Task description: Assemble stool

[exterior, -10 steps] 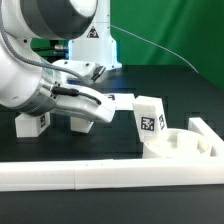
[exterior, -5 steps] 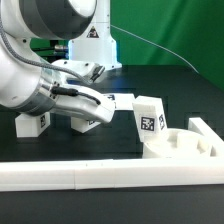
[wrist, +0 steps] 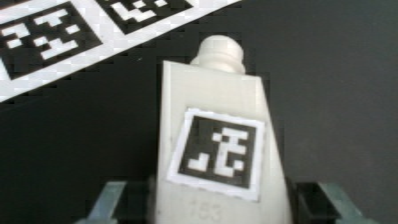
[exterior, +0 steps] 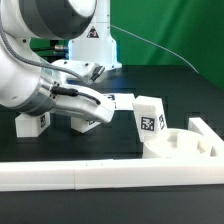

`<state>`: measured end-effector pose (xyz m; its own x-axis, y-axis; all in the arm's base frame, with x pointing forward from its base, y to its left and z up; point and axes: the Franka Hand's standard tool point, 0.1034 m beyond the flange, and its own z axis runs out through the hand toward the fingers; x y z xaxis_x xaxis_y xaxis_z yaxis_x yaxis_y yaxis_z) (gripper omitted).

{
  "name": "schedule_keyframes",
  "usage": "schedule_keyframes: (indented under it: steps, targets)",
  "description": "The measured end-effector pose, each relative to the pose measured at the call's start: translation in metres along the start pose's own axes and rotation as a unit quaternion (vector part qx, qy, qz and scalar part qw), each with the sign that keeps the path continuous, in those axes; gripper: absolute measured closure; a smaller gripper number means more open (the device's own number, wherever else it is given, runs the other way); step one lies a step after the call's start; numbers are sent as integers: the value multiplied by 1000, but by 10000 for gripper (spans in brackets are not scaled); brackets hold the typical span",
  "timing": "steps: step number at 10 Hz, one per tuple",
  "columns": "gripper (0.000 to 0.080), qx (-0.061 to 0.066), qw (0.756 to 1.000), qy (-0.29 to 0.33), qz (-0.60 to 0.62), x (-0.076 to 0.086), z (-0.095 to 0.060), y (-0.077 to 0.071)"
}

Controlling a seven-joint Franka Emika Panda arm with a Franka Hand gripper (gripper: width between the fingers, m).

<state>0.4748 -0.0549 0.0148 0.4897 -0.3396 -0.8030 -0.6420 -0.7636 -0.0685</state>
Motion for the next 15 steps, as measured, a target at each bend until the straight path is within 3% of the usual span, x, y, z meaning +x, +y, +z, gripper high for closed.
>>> schedule_keyframes:
  steps: [2,4,6,7,10,11,12,14,15]
  targets:
    - [475,-1,1000,0,-1,-1,-2,-1]
    - [475,-12,999,23,-29,-33,-36,-17]
    - [475,-27,998,26,-51,-65,-55,-26]
    - [475,-30,997,55,-54,-65,-61,-34]
    - [475,-16,984,165,-64,-60,-64,-40]
    - [475,-18,975,210,-66,-60,-70,-48]
    - [475,-37,965,247,-81,-78,-83,-68]
    - [475,-49,939,320,-113,-106,-106,-115]
    - [475,-42,933,337,-119,-110,-110,-124]
